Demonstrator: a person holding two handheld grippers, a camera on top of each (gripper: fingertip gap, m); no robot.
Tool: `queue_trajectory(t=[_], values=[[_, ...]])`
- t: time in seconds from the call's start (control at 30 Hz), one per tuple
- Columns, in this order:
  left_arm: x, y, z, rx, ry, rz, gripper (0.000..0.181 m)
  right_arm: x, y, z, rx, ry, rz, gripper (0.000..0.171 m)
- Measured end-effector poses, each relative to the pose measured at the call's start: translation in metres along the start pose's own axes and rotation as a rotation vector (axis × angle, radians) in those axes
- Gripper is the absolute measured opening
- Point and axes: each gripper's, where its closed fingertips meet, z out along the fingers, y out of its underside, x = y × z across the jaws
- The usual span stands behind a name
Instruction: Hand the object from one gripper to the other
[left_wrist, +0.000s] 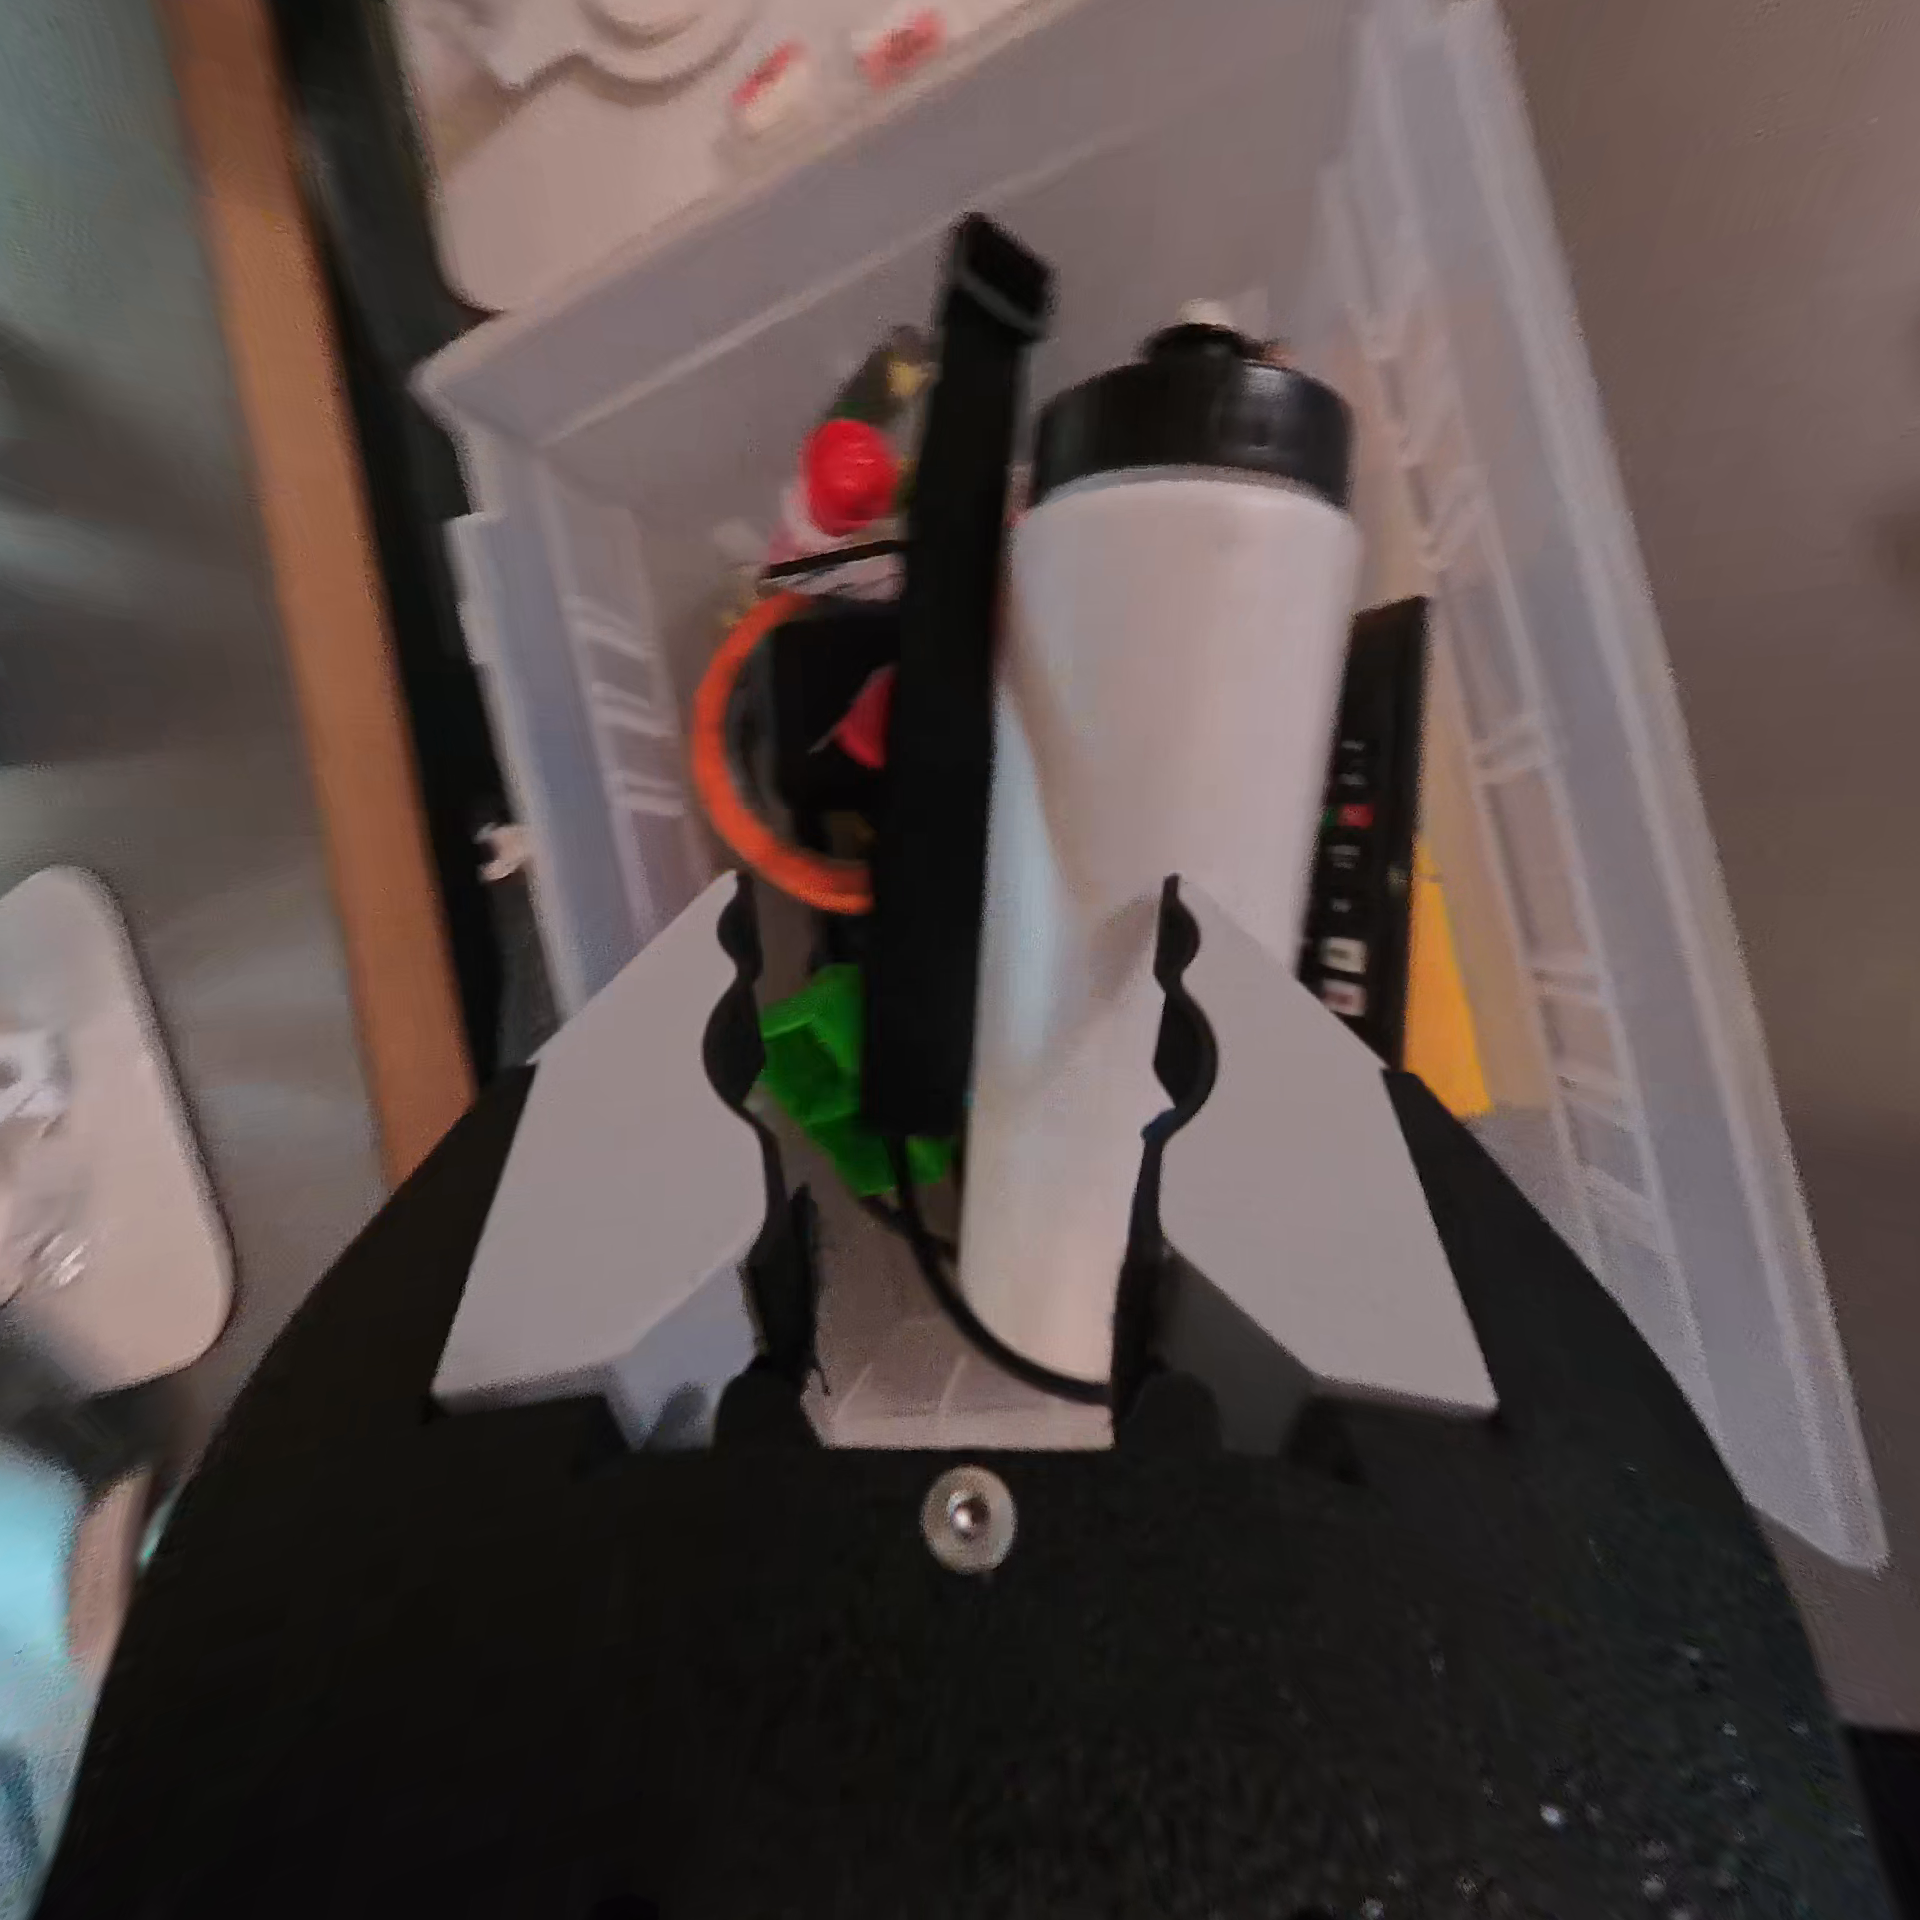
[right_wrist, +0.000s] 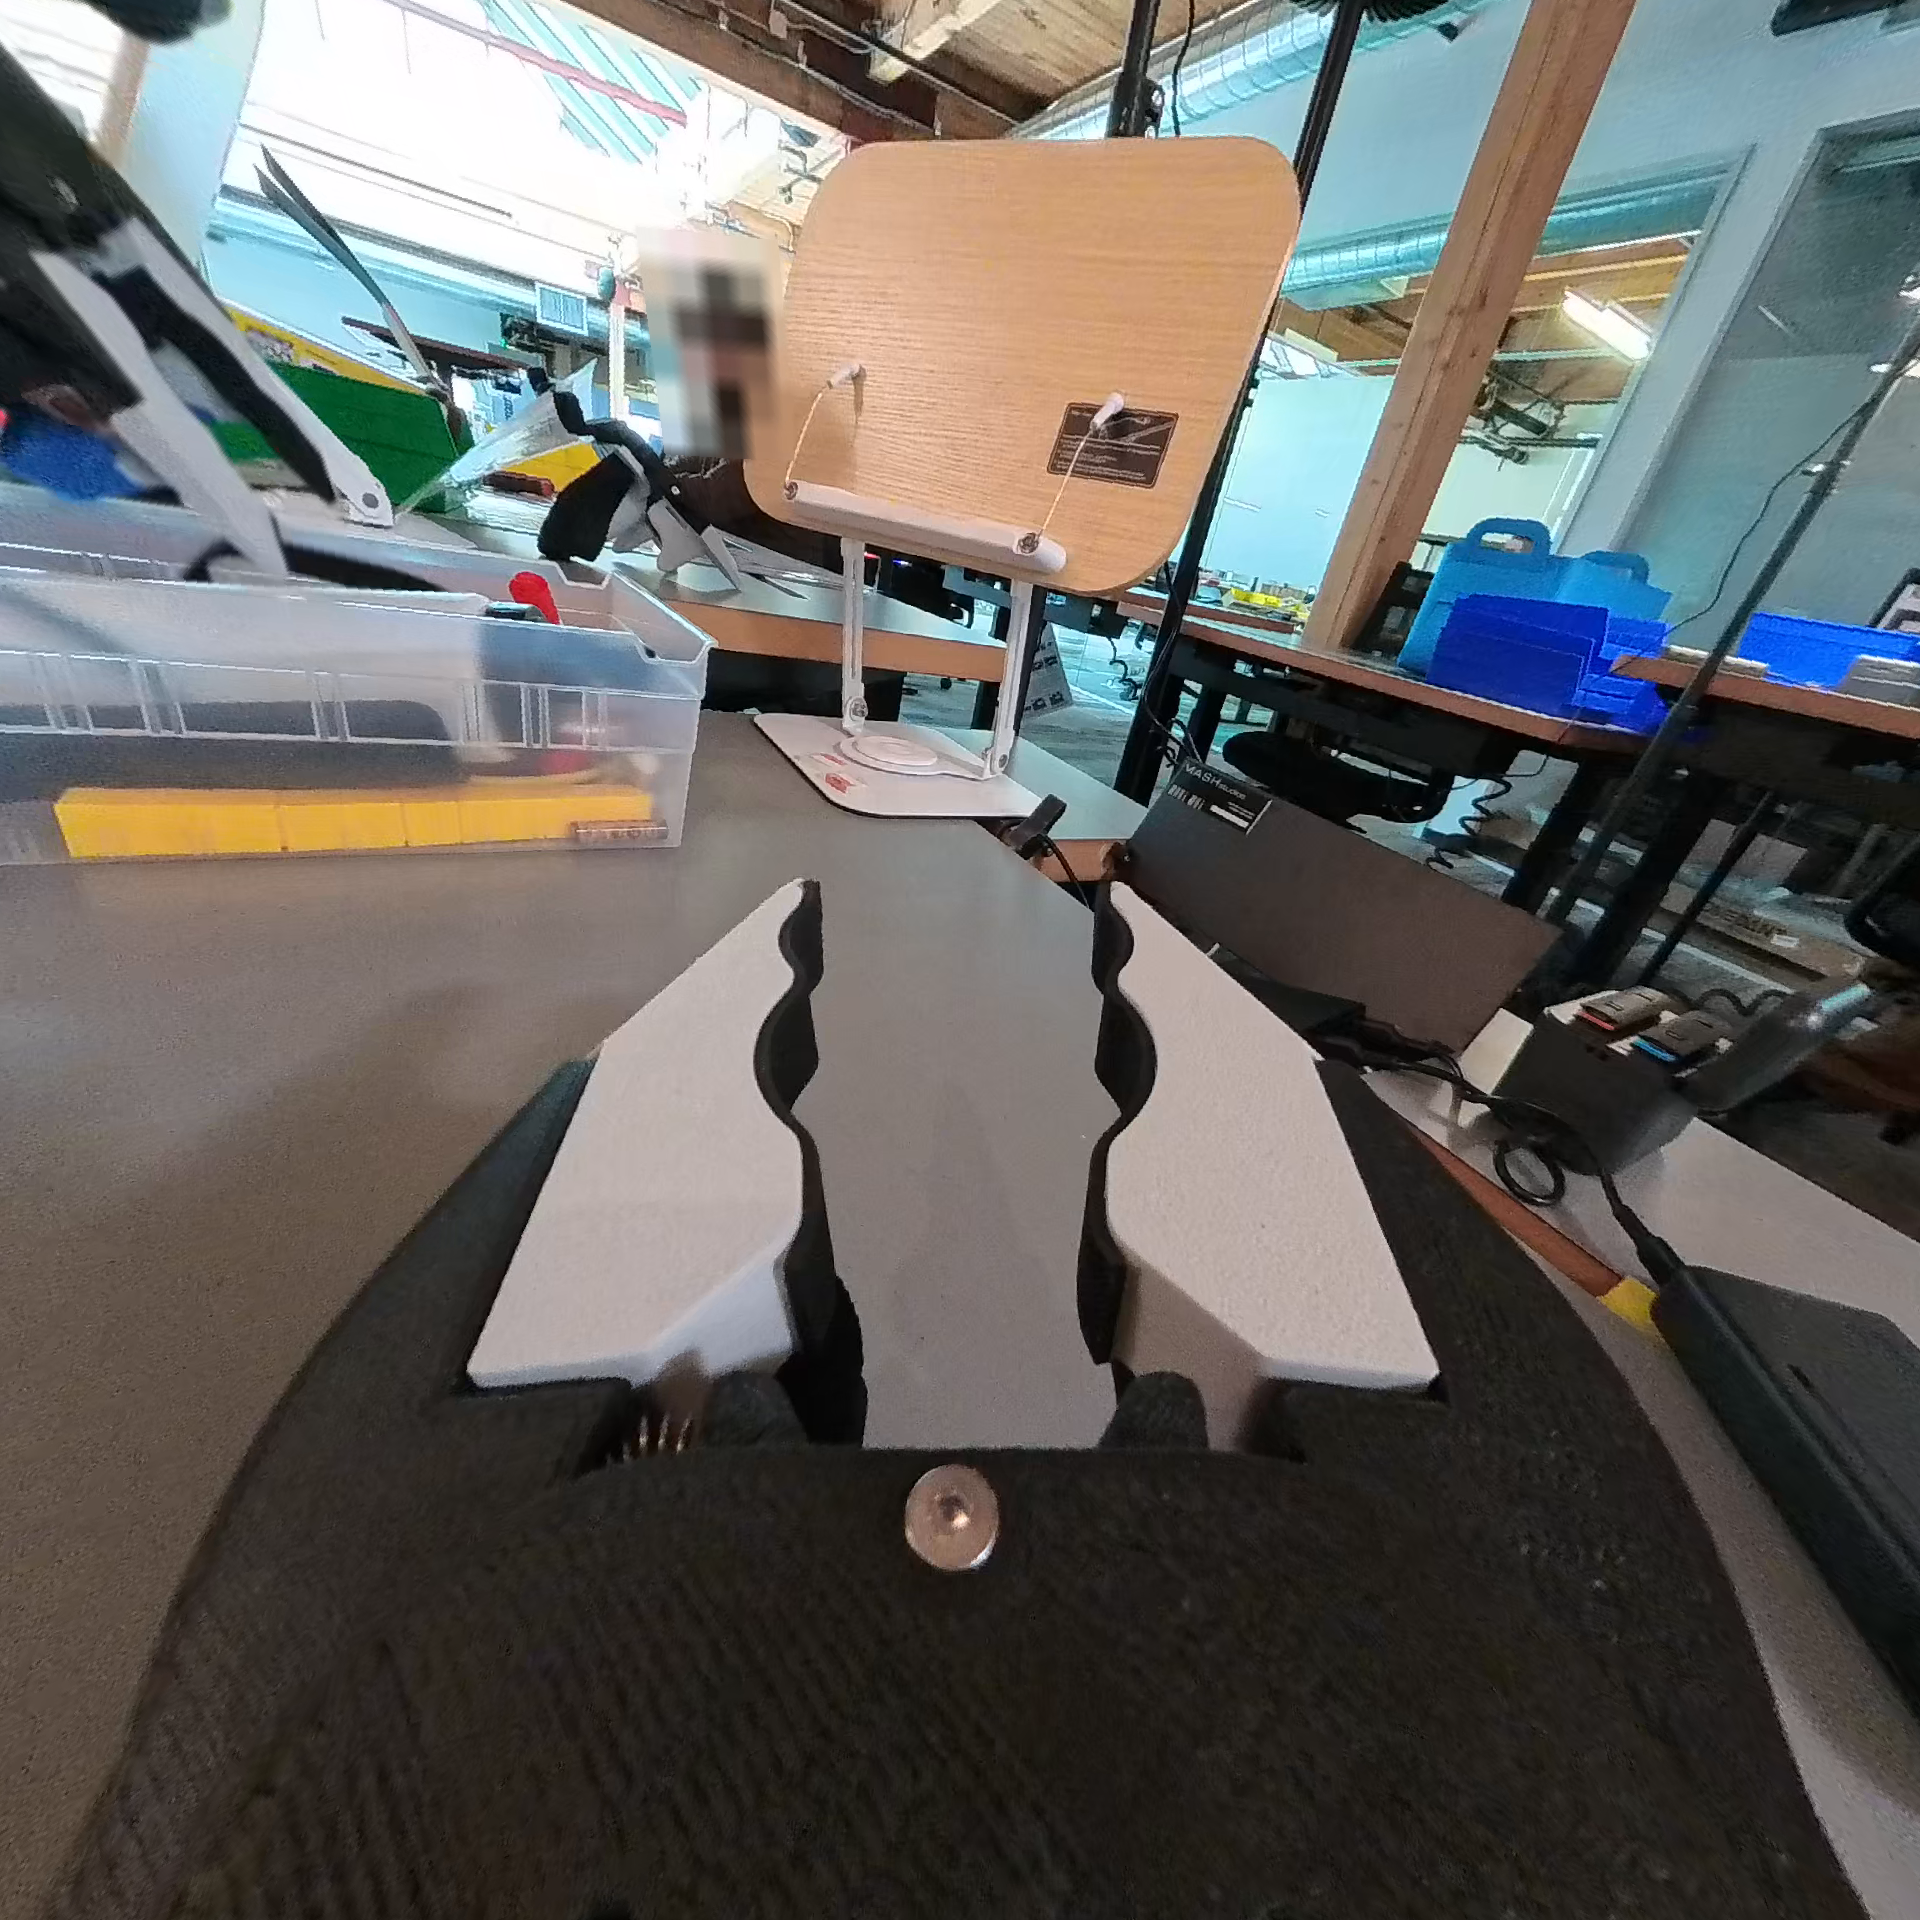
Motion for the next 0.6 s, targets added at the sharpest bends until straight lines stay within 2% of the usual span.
queue_trajectory(t=[0.07,0.13,0.23,0.3,0.43,0.6], values=[[-0.020,-0.001,-0.010,0.016,-0.094,-0.039,0.081,0.000,0.000,0.000,-0.002,0.001,0.003,0.051],[-0.021,-0.009,-0.021,0.066,-0.093,-0.041,0.083,0.001,0.000,0.000,-0.002,0.001,0.006,0.051],[0.037,-0.032,-0.033,0.199,0.233,0.006,0.071,0.000,0.001,0.001,-0.002,-0.001,0.011,0.051],[0.056,-0.027,-0.026,0.137,0.329,0.011,0.067,-0.001,0.001,0.002,-0.005,-0.005,0.011,0.051],[0.050,0.001,0.006,-0.069,0.245,0.118,0.061,-0.001,0.002,0.002,-0.009,-0.007,0.006,0.051],[0.045,0.016,0.027,-0.186,0.221,0.115,0.069,0.000,0.002,0.002,-0.009,-0.005,0.017,0.051]])
